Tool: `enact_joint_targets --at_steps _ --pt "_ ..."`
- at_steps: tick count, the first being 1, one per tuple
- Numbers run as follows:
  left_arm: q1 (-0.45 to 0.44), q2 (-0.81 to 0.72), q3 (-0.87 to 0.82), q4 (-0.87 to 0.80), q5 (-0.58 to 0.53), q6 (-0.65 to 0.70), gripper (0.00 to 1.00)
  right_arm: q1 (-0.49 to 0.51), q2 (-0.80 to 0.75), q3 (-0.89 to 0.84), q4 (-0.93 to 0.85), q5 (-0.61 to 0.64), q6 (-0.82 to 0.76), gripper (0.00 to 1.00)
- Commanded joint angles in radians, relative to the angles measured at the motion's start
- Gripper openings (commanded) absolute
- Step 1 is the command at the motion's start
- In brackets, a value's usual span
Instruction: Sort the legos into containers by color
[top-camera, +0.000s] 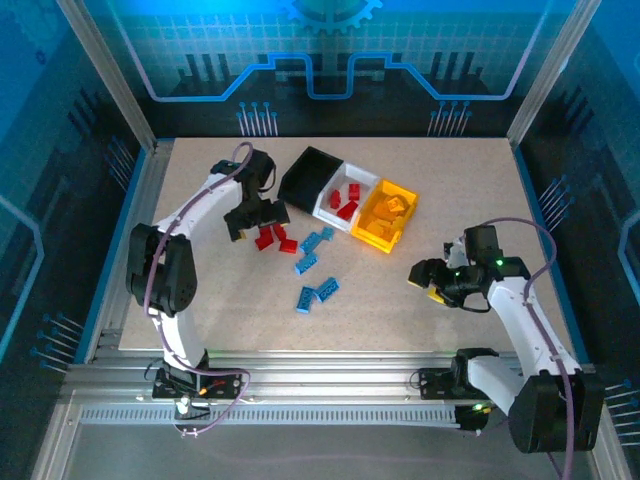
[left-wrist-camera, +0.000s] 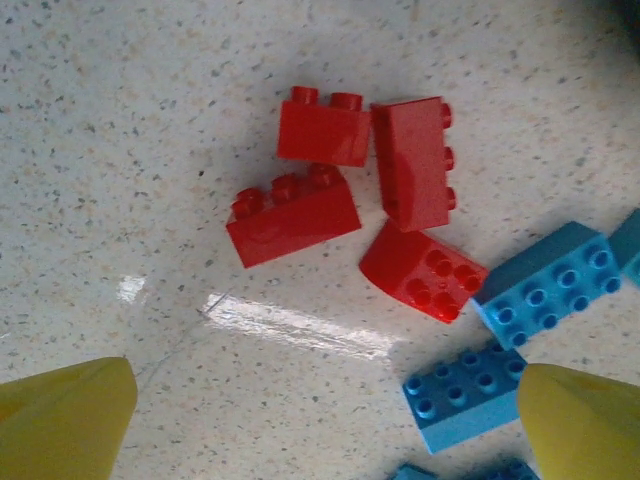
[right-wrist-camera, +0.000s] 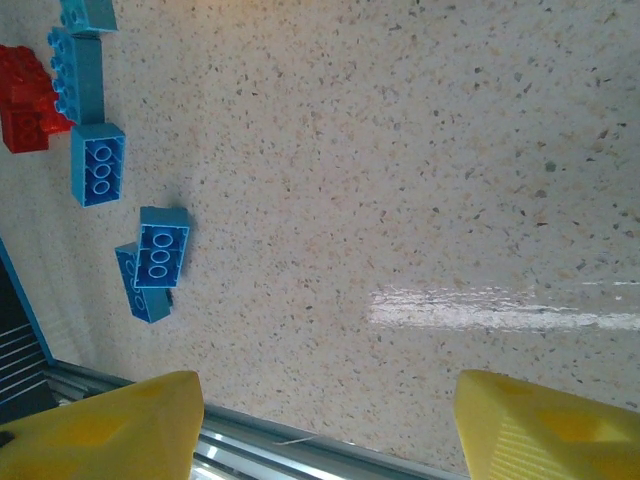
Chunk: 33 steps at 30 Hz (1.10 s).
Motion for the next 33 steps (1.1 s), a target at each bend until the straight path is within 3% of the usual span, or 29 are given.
enact_joint_targets --at_steps 1,8,24,33 --pt "0.017 0.022 -0.013 0.02 -0.005 0.023 0.99 0.009 0.02 0.012 0.005 -0.016 -0.008 0.68" --pt "0.019 0.112 0.005 0.029 0.012 0.023 0.85 0.016 0.027 0.012 0.012 -0.012 -0.001 0.68" --pt "0.042 0.252 0.04 0.08 -0.013 0.162 0.79 0.018 -0.031 -0.023 -0.02 0.013 0.022 0.68" --pt "0.047 0.274 0.038 0.103 -0.016 0.204 0.69 0.027 -0.065 -0.037 -0.032 0.023 0.051 0.68"
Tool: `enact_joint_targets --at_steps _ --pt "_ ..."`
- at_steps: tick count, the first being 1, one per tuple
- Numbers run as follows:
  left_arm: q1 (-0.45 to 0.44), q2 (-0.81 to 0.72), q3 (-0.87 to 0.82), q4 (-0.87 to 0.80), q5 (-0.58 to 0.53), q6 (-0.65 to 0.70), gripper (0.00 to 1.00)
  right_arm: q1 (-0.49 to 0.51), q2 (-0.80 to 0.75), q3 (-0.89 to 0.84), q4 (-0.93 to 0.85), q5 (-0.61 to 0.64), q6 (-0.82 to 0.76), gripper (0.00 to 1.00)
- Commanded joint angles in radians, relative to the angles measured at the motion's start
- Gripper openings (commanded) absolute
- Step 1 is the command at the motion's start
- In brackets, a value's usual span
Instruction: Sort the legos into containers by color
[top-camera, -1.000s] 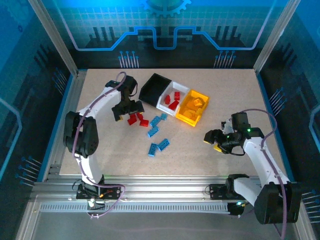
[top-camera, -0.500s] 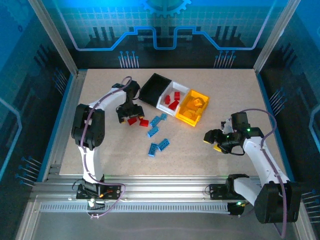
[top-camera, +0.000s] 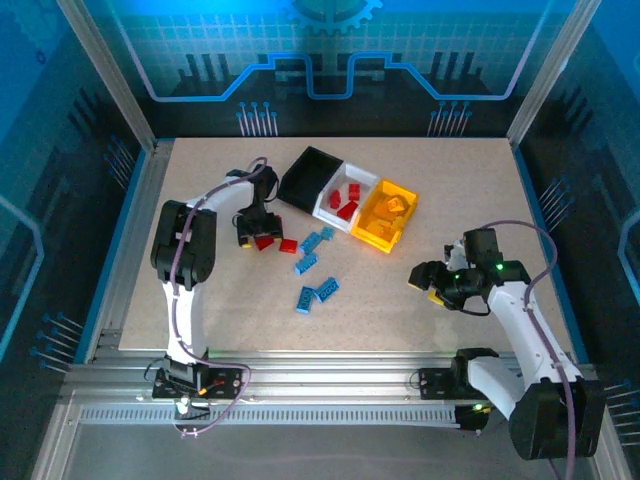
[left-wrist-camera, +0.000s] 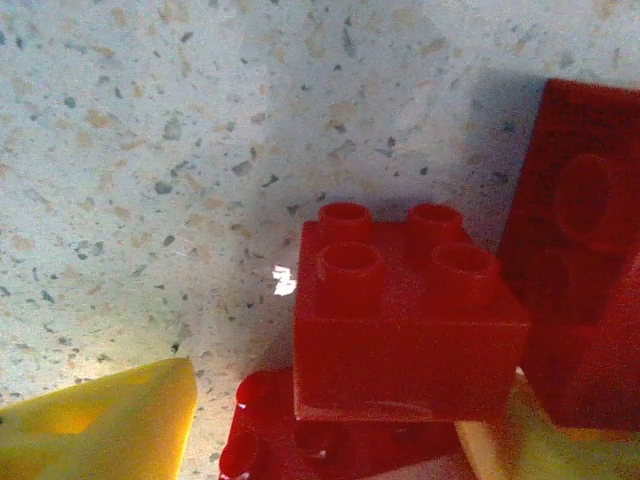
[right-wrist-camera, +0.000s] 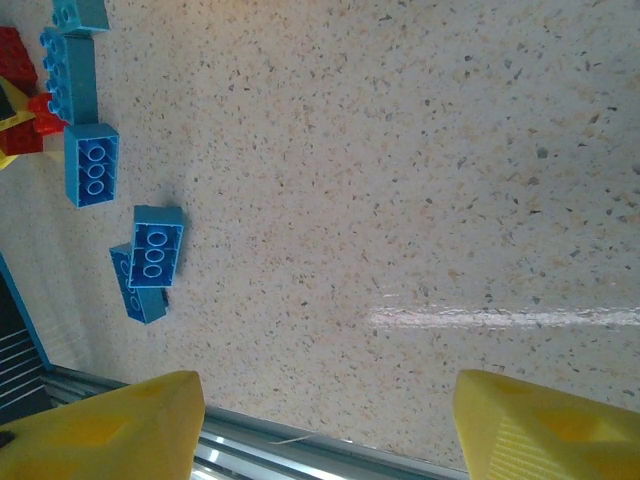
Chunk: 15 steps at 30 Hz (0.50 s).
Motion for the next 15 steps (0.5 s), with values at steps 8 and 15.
enact_joint_targets --at_steps 8,15 --pt "0.005 0.023 0.02 0.014 0.009 0.046 0.6 0.038 -0.032 -0.015 -0.032 0.016 0.051 0.68" --pt "0.005 -0.037 -0.055 0.037 0.051 0.009 0.51 0.064 -0.033 -0.019 -0.014 0.031 0.078 0.68"
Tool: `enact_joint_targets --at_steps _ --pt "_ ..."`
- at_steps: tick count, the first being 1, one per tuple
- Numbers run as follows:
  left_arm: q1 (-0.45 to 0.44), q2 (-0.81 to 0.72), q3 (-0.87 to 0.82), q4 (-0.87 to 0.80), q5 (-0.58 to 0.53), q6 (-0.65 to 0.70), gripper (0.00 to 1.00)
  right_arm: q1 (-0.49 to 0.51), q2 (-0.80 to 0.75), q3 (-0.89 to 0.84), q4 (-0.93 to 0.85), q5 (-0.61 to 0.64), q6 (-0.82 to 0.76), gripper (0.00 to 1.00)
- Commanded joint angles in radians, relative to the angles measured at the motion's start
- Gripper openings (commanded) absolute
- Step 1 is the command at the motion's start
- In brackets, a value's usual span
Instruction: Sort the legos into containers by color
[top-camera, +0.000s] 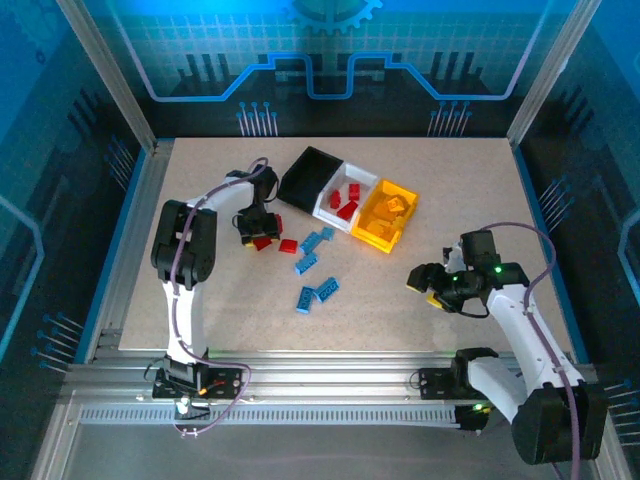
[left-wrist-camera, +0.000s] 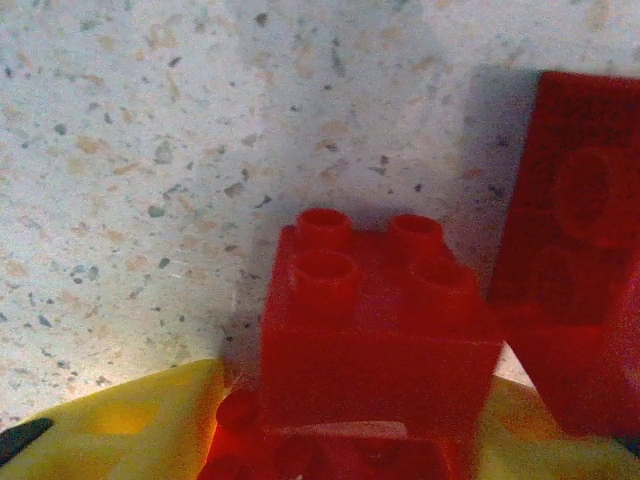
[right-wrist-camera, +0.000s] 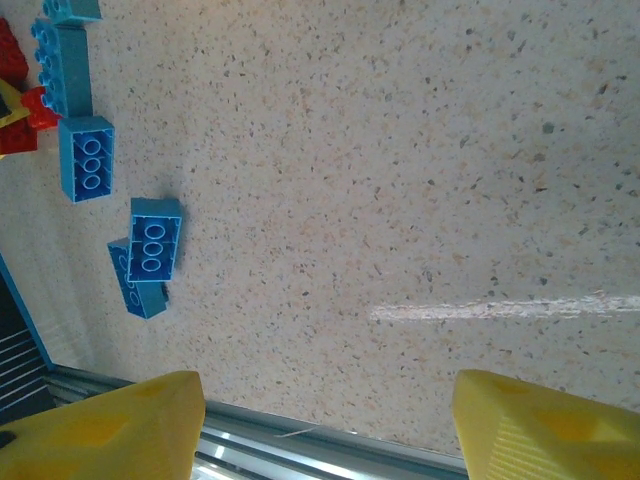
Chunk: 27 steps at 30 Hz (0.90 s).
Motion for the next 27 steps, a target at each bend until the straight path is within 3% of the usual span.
enact_joint_targets --at_steps 1,16,27 --pt "0.003 -0.044 -0.051 0.014 0.056 -0.02 0.51 0.029 -0.016 -0.012 -0.003 0.017 0.032 0.68" --pt "0.001 -0.22 -0.121 -0.007 0.155 -0.122 0.51 0.06 -0.068 -0.067 0.022 0.031 0.071 0.68" --pt "-0.024 -0.229 -0.029 0.011 0.258 -0.217 0.51 0.06 -0.081 -0.043 -0.016 0.049 0.052 0.68"
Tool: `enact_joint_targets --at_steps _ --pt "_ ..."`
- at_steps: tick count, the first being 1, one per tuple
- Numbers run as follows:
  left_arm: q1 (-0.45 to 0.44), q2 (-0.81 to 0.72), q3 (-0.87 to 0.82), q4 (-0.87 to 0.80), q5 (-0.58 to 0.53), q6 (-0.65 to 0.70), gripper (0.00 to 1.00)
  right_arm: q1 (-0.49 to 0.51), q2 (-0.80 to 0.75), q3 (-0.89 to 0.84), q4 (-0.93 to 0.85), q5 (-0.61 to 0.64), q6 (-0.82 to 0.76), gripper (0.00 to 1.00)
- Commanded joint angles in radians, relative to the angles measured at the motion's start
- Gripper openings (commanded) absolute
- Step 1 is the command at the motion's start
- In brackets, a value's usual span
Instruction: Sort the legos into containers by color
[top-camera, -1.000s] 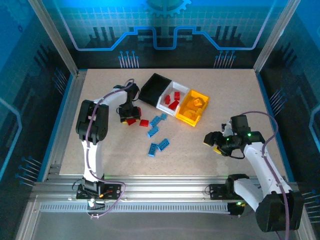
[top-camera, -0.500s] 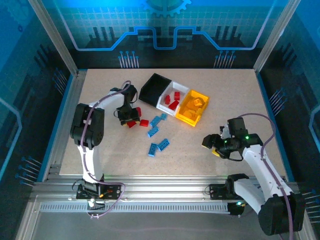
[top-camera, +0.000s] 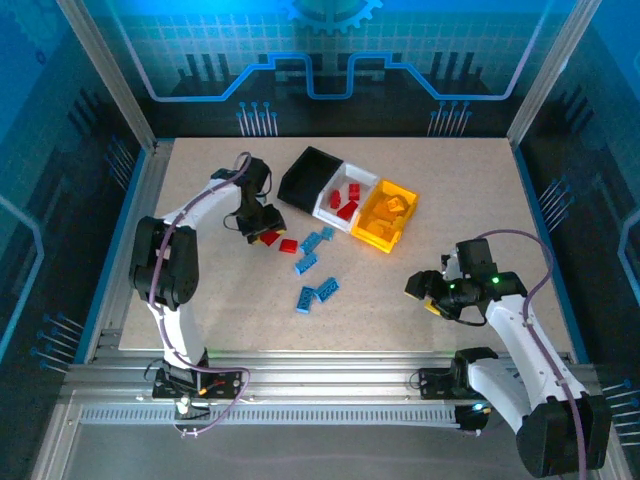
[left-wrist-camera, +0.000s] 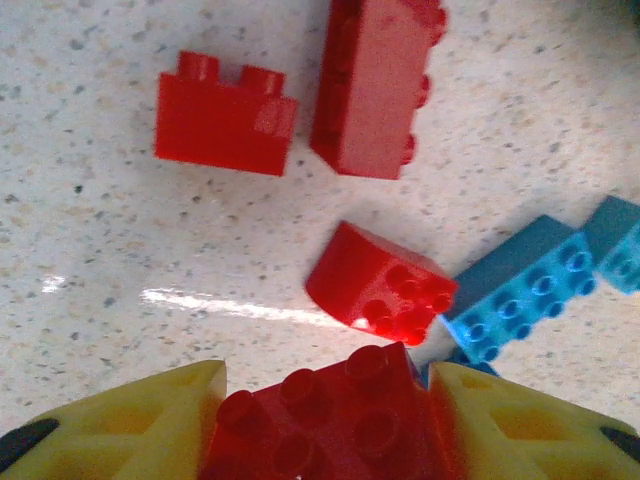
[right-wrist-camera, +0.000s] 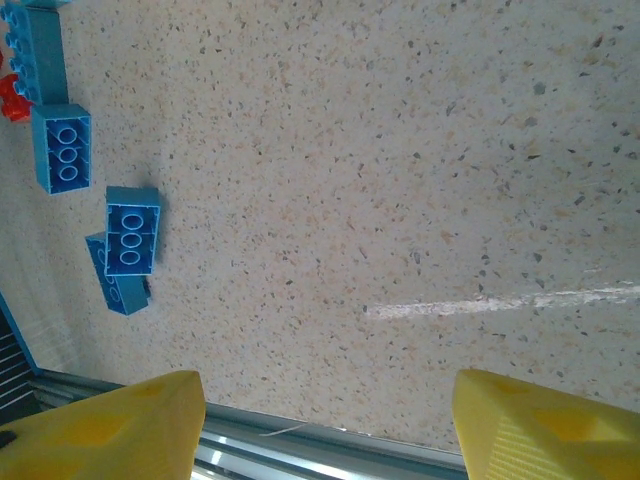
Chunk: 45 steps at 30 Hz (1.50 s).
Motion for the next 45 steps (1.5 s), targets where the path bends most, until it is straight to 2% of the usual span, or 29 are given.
enact_joint_targets --at_steps 1,21,34,45 --pt "-0.021 -0.011 0.06 -0.019 0.064 -0.051 0.51 0.015 -0.014 0.019 -0.037 0.014 -0.006 0.68" --pt "-0.134 0.123 0.365 -0.081 0.124 -0.145 0.51 0.014 -0.12 -0.037 -0.07 0.026 -0.001 0.68" --pt "-0.168 0.283 0.628 -0.096 0.173 -0.209 0.51 0.013 -0.097 -0.085 -0.022 0.01 -0.003 0.68" --pt "-0.185 0.371 0.734 -0.072 0.183 -0.253 0.51 -0.002 -0.026 -0.054 -0.004 0.005 -0.037 0.68"
